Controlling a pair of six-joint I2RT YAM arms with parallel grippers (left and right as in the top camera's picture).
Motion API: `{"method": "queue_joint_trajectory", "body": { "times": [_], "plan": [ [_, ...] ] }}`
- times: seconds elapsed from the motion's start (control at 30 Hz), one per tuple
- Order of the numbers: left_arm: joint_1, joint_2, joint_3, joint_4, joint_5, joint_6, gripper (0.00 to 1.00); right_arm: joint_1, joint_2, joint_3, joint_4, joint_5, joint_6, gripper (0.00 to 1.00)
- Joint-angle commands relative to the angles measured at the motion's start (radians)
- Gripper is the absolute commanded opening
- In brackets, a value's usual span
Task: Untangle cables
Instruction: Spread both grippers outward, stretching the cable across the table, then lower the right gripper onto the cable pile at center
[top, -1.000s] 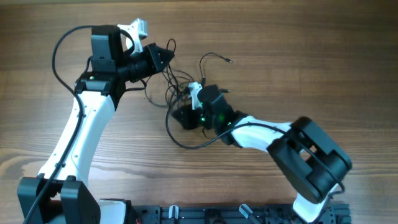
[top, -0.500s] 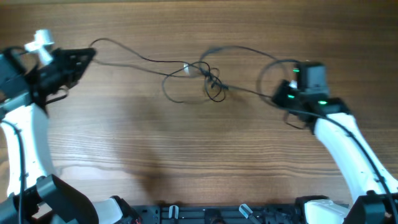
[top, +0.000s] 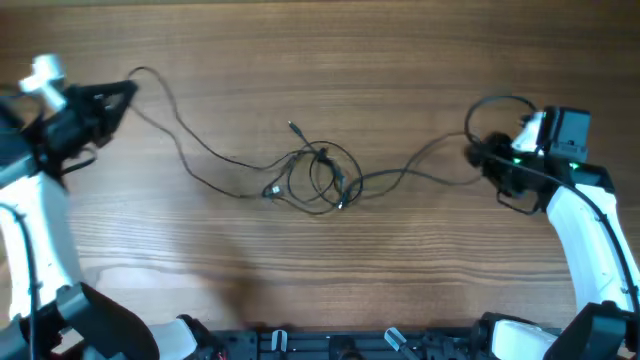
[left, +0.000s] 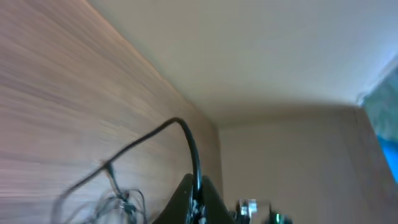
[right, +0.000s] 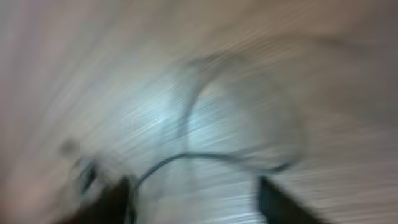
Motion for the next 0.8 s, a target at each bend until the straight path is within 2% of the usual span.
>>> {"method": "queue_joint_trajectory", "body": {
  "times": [0.0,0.07,0.13,0.17,0.2,0.3,0.37,0.43,0.63,0.77],
  "plan": [
    [-0.209,-0.026,0.009,0.004,0.015,0.094,0.04,0.092,-0.011,-0.003,0.051,-0.38,-0.205,0.87],
    [-0.286,-0.026,0.009,0.01,-0.016,0.1,0.04,0.164,-0.011,-0.003,0.079,-0.411,-0.214,0.9],
    [-0.362,-0.026,0.009,0.026,-0.03,0.104,0.04,0.255,-0.011,-0.003,0.118,-0.411,-0.217,0.99],
    [-0.396,-0.026,0.009,0.047,-0.025,0.103,0.04,0.307,-0.011,-0.003,0.151,-0.412,-0.248,1.0],
    [-0.44,-0.026,0.009,0.105,0.019,0.104,0.04,0.391,-0.008,-0.003,0.222,-0.397,-0.328,1.0],
    [-0.502,-0.026,0.009,0.342,0.188,0.103,0.04,0.529,0.019,-0.003,0.367,-0.241,-0.346,1.0],
    [-0.513,-0.027,0.009,0.503,0.225,-0.003,0.04,0.614,0.054,-0.003,0.468,-0.155,-0.348,1.0],
    [-0.513,-0.027,0.009,0.6,0.224,-0.121,0.04,0.673,0.095,-0.003,0.563,-0.159,-0.397,1.0],
    [-0.513,-0.027,0.009,0.766,0.114,-0.483,0.04,0.805,0.285,-0.003,0.88,-0.004,-0.433,1.0],
    [-0.513,-0.027,0.009,0.772,0.082,-0.534,0.04,0.86,0.397,-0.003,1.16,0.013,-0.446,1.0]
  ]
}}
